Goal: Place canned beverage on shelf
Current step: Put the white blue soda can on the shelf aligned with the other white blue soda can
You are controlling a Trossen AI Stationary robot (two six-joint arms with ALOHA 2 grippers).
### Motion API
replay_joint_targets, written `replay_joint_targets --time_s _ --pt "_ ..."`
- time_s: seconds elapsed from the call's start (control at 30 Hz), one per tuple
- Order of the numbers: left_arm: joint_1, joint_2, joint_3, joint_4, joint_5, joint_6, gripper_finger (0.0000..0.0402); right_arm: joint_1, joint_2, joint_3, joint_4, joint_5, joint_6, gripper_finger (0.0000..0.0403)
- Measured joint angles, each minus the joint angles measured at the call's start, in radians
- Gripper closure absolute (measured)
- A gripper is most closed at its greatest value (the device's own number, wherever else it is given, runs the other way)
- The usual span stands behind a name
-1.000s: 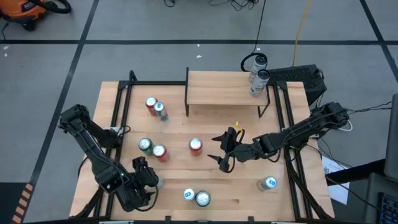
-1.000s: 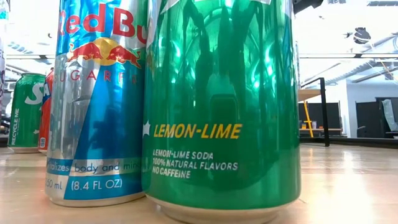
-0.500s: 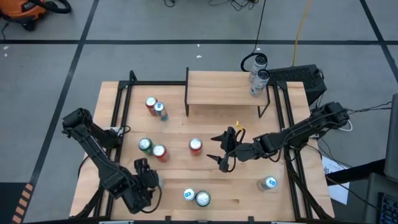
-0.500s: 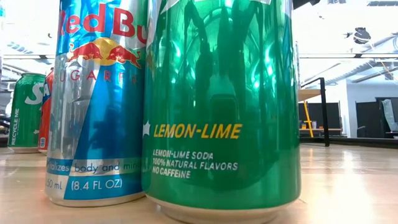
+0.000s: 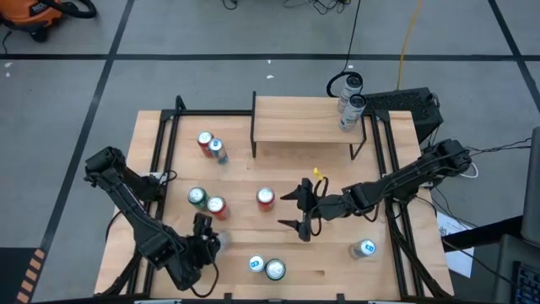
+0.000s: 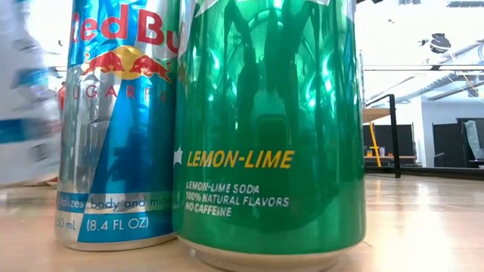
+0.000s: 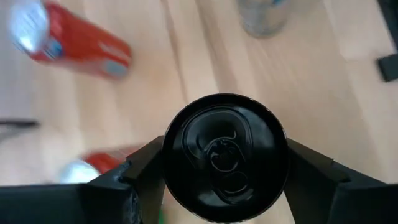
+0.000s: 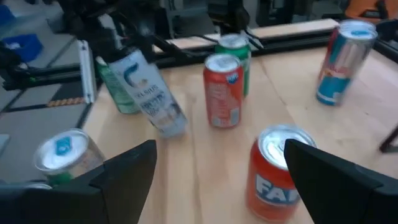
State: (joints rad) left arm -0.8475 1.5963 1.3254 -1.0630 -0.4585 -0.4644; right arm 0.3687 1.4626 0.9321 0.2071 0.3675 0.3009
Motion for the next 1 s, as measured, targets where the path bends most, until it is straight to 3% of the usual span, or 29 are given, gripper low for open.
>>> replay_joint_targets --time_s 0.27,0.4,0.67,0.83,1.0 --pt "0.102 -0.001 0.056 0.031 -0.034 0.360 0.0148 0.000 -0.029 0.000 0.006 -0.051 -0.033 0.0062" --pt "0.171 -0.001 0.071 0.149 -0.036 0.568 0.0147 0.000 -0.029 0.000 0.004 -0.123 -0.060 0.0062" --pt "0.261 -0.001 0.094 0.407 0.094 0.884 0.0146 0.000 -0.024 0.000 0.008 -0.197 -0.124 0.0062" --pt "0.310 -0.001 0.094 0.467 0.148 1.010 0.0146 -0.009 -0.011 0.000 0.058 -0.340 -0.160 0.0062" --pt "0.348 -0.001 0.094 0.523 0.214 1.101 0.0146 -0.026 0.010 0.000 0.093 -0.397 -0.181 0.0062"
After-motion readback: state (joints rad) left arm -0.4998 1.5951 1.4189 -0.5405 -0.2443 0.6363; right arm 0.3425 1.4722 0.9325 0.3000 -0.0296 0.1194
